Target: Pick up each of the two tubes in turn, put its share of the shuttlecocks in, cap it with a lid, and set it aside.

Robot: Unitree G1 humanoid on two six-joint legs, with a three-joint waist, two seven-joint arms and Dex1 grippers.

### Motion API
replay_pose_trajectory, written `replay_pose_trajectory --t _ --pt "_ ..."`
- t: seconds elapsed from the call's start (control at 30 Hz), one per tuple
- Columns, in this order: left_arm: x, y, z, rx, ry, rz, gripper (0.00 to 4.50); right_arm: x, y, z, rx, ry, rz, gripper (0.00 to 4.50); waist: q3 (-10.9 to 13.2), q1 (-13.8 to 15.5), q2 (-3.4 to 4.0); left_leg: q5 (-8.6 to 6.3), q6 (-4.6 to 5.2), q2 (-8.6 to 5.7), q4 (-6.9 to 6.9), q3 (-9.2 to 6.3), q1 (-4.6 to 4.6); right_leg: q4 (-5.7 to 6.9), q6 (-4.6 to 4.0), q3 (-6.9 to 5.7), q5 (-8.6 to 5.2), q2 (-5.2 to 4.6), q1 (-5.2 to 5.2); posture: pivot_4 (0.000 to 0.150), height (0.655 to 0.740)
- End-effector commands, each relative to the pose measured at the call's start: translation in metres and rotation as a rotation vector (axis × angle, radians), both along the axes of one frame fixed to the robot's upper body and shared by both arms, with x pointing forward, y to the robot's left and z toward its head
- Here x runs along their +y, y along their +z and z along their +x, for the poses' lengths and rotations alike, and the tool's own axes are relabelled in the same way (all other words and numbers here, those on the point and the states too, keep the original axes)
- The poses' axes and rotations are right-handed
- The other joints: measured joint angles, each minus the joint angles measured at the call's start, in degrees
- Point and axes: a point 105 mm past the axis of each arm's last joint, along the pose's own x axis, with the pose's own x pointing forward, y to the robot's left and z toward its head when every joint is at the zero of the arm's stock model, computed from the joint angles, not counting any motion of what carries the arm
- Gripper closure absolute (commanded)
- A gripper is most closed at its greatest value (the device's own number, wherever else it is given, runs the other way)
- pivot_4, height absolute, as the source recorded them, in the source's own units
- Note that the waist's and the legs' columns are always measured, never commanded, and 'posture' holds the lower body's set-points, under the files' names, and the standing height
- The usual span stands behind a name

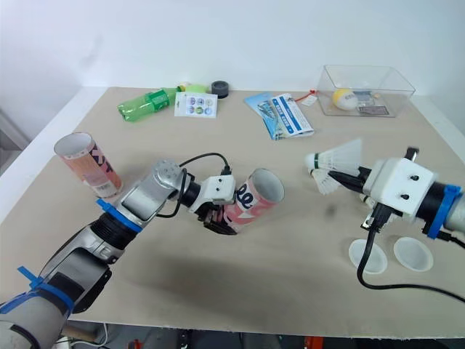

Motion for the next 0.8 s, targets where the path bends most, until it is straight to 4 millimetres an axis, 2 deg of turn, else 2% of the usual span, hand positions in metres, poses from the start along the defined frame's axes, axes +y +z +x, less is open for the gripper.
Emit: replay_pose_trajectory --t 0.03,0.13,0.27,0.67,0.73,0.77,0.8 --pt "-0.005 0.015 0.005 -0.011 0.029 -0.028 0.95 0.036 0.007 0.001 -0.026 0.190 -0.117 4.40 0.06 -0.15 -0.07 0.00 0.00 0.00 -0.02 -0.03 -0.02 0.00 0.02 -0.02 0.01 0.00 0.01 0.150 0.7400" --pt "-0.006 0.012 0.004 -0.012 0.034 -0.021 0.95 0.051 0.007 0.008 -0.031 0.271 -0.173 4.40 0.08 -0.06 -0.03 0.01 -0.03 -0.01 -0.01 0.00 -0.07 0.00 0.06 0.01 0.06 -0.02 -0.08 0.150 0.7400" --pt "-0.006 0.014 0.002 -0.014 0.037 -0.025 0.95 0.059 0.004 0.015 -0.021 0.322 -0.234 4.40 0.10 0.12 -0.06 0.01 -0.03 -0.01 -0.06 0.01 -0.15 0.00 0.05 0.01 -0.01 -0.02 -0.16 0.150 0.7400" --pt "-0.002 0.012 -0.001 -0.008 0.057 -0.029 0.95 0.062 -0.006 0.017 0.012 0.398 -0.348 4.40 0.10 0.15 -0.04 0.01 -0.03 -0.01 -0.19 0.00 -0.13 0.03 -0.02 -0.01 -0.06 -0.03 -0.21 0.150 0.7400" --pt "-0.002 0.011 -0.001 -0.008 0.057 -0.027 0.95 0.067 -0.007 0.016 0.033 0.424 -0.347 3.81 0.10 0.14 -0.04 0.01 -0.03 0.00 -0.18 -0.01 -0.10 0.04 -0.02 -0.02 -0.04 -0.03 -0.19 0.150 0.7400" --pt "-0.003 0.011 -0.001 -0.008 0.057 -0.026 0.95 0.069 -0.006 0.016 0.042 0.433 -0.335 3.66 0.10 0.14 -0.04 0.01 -0.03 0.00 -0.16 0.00 -0.10 0.06 -0.03 -0.02 -0.03 -0.03 -0.20 0.150 0.7400" --pt "-0.003 0.011 -0.001 -0.008 0.057 -0.026 0.95 0.071 -0.004 0.016 0.036 0.442 -0.331 3.01 0.09 0.14 -0.04 0.01 -0.03 0.00 -0.16 0.00 -0.10 0.06 -0.03 -0.01 -0.03 -0.03 -0.20 0.150 0.7400"
